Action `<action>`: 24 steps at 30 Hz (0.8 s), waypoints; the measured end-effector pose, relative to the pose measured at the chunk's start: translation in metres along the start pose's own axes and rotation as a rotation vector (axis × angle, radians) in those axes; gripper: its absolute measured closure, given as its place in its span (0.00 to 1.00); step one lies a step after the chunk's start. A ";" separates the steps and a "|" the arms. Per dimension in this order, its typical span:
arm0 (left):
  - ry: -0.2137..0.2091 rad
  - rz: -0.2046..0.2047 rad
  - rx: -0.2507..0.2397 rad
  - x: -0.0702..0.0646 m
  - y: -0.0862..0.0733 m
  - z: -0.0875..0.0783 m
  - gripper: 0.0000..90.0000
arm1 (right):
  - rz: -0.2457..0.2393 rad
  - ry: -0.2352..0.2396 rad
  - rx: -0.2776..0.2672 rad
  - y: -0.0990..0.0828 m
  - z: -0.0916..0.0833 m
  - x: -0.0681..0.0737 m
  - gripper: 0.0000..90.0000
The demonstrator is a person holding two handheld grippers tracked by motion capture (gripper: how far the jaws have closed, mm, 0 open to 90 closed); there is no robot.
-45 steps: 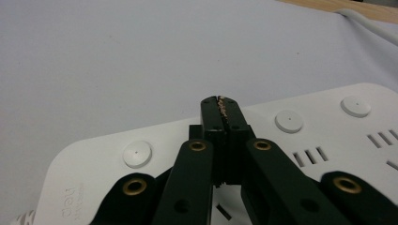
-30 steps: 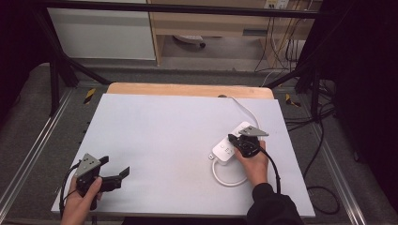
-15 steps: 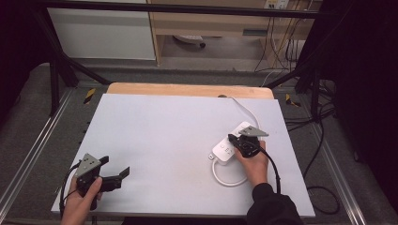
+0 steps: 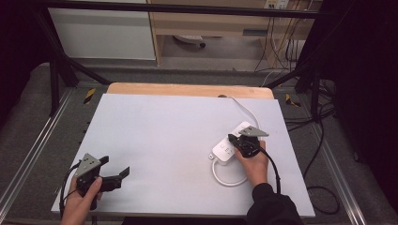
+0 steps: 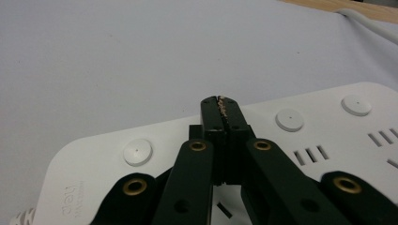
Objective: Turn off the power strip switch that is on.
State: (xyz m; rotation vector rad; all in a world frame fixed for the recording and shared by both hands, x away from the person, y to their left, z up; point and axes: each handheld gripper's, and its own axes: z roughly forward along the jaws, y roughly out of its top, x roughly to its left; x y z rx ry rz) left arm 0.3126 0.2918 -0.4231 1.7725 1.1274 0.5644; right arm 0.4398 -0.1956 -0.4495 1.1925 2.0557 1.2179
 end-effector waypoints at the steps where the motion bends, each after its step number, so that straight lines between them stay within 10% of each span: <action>1: 0.001 0.001 0.000 0.000 0.000 0.000 0.07 | -0.001 0.000 0.001 0.000 0.000 0.000 1.00; 24: 0.001 0.001 -0.004 0.001 0.000 -0.001 0.07 | -0.001 0.014 -0.027 0.006 -0.005 -0.001 1.00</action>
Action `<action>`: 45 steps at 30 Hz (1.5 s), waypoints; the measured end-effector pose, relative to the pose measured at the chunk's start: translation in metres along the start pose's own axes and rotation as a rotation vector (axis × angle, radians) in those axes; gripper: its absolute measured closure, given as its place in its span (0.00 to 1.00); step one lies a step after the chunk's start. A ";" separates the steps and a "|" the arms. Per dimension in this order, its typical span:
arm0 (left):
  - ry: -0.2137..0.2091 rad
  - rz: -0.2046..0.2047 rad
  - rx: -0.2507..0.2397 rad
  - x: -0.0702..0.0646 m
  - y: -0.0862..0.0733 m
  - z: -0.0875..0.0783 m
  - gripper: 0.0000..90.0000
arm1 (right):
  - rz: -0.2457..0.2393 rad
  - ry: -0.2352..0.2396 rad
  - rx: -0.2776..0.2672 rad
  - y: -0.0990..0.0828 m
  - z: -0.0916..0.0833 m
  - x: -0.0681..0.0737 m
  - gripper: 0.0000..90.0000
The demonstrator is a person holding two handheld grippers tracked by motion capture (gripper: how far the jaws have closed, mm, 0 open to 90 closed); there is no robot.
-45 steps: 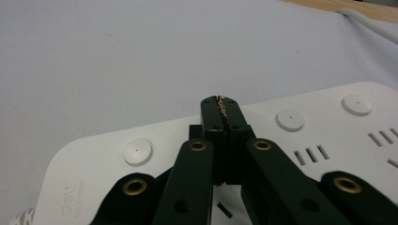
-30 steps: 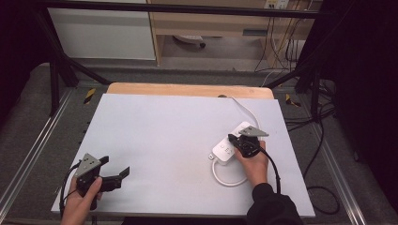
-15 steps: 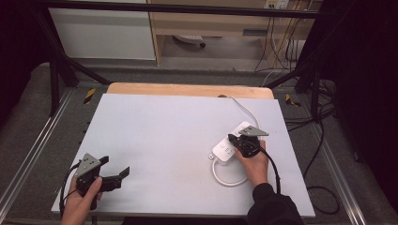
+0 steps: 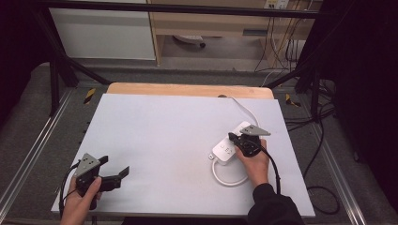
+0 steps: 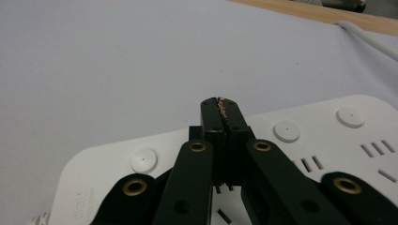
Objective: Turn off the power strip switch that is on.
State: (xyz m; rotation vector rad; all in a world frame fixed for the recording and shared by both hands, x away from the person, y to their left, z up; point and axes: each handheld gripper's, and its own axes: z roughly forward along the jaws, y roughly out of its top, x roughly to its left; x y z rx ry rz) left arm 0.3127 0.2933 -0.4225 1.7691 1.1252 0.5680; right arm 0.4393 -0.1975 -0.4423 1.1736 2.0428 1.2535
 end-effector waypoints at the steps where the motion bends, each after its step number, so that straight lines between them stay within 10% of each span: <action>1: 0.000 -0.002 0.000 0.000 0.000 0.000 0.07 | 0.003 0.002 -0.005 0.001 -0.001 0.000 1.00; 45: 0.004 -0.002 0.000 0.000 0.000 -0.001 0.07 | 0.086 0.017 -0.067 0.021 -0.008 0.007 0.25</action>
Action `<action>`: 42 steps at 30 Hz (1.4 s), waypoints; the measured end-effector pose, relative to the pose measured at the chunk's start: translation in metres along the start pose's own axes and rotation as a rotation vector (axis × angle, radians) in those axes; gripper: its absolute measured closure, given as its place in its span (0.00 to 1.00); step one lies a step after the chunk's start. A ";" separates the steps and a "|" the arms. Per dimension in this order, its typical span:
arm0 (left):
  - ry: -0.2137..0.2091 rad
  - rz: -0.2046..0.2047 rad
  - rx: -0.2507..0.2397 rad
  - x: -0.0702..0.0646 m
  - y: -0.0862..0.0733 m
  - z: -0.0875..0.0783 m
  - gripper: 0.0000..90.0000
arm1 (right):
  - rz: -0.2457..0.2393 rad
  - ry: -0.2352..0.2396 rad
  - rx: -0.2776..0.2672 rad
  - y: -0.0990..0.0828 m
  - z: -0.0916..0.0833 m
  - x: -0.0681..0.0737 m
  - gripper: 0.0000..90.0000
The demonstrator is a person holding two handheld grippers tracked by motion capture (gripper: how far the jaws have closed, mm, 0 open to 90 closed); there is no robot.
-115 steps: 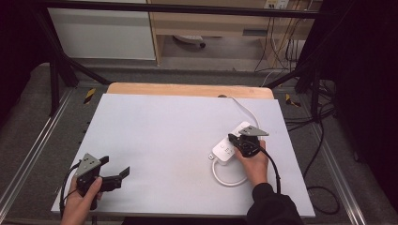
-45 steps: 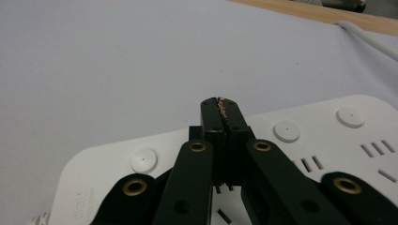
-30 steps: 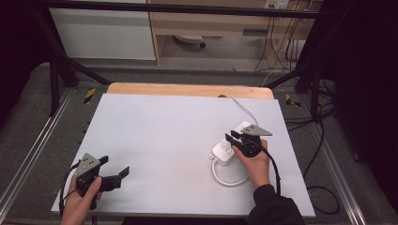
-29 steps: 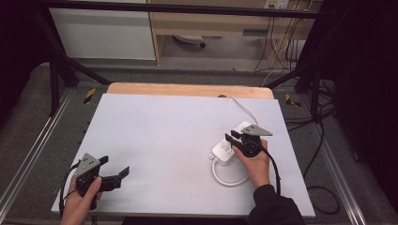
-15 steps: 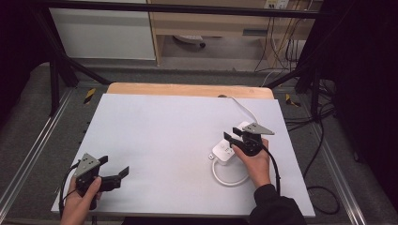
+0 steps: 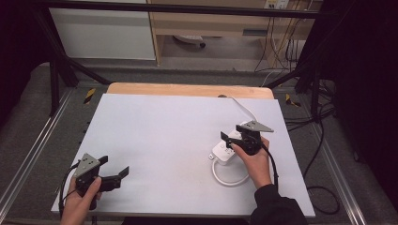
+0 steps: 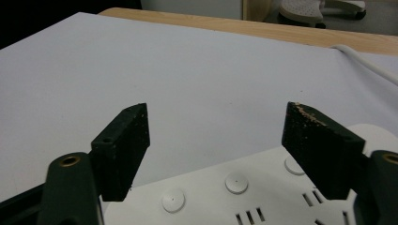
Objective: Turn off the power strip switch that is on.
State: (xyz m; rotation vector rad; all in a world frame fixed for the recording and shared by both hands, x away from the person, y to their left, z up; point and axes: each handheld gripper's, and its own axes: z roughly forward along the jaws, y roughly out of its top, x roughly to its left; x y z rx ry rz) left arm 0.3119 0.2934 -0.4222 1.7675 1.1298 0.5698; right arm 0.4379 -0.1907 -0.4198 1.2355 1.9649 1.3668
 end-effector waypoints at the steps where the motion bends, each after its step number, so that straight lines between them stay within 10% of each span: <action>1: 0.000 0.000 0.000 0.000 0.000 0.000 0.07 | -0.002 -0.004 0.004 0.001 0.000 0.000 0.23; 12: -0.010 0.005 -0.014 -0.002 0.001 -0.001 0.07 | 0.012 -0.029 0.015 0.011 -0.006 -0.004 0.07; 30: -0.010 -0.002 -0.011 -0.001 0.001 -0.001 0.07 | 0.012 -0.077 0.029 0.016 -0.012 -0.003 0.07; 42: -0.010 -0.011 -0.018 -0.001 0.001 -0.002 0.07 | 0.006 -0.072 -0.016 0.018 -0.046 -0.005 0.06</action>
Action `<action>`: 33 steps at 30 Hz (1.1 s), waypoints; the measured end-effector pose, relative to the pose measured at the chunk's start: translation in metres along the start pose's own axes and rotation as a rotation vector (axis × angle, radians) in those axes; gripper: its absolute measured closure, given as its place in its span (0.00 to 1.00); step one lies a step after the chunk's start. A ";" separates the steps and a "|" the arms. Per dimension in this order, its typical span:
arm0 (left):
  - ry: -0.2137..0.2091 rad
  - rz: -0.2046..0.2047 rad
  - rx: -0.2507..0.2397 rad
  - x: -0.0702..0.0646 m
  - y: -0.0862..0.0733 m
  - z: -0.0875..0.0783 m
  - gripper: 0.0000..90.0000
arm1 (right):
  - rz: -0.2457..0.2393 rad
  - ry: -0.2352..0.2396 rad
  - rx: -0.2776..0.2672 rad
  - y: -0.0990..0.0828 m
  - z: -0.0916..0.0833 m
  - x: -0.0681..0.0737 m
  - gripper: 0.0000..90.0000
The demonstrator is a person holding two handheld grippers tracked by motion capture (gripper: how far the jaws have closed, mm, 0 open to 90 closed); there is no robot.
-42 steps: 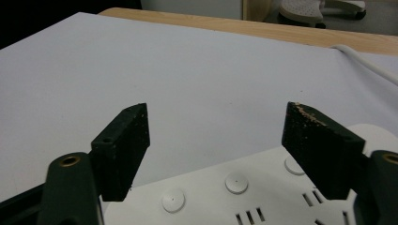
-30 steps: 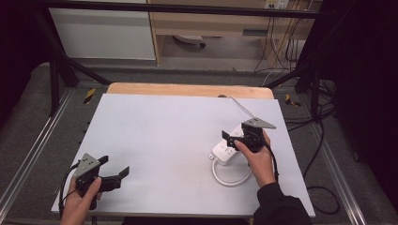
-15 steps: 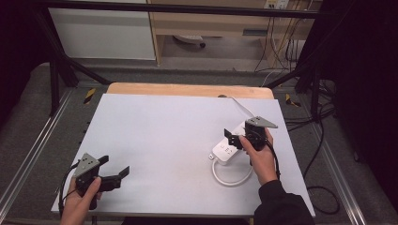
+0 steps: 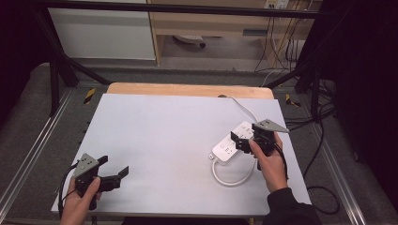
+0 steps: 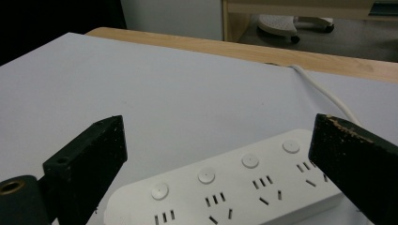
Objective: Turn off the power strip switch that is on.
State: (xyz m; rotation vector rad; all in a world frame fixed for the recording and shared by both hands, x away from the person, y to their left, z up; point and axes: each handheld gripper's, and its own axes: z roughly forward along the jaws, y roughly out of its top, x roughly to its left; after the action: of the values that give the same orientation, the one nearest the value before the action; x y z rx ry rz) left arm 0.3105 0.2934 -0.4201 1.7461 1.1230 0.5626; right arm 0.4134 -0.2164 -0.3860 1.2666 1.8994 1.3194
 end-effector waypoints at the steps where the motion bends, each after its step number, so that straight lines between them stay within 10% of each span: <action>1: -0.001 0.000 -0.001 0.000 0.000 0.000 0.07 | 0.000 0.001 -0.001 -0.001 -0.003 -0.001 0.06; 33: -0.001 -0.003 -0.002 0.000 0.000 0.000 0.07 | 0.010 -0.054 0.001 -0.060 -0.076 -0.026 0.05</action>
State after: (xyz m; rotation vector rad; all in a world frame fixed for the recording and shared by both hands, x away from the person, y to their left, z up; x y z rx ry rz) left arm 0.3109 0.2932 -0.4200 1.7422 1.1242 0.5612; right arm 0.3400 -0.2791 -0.4125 1.3010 1.8590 1.2760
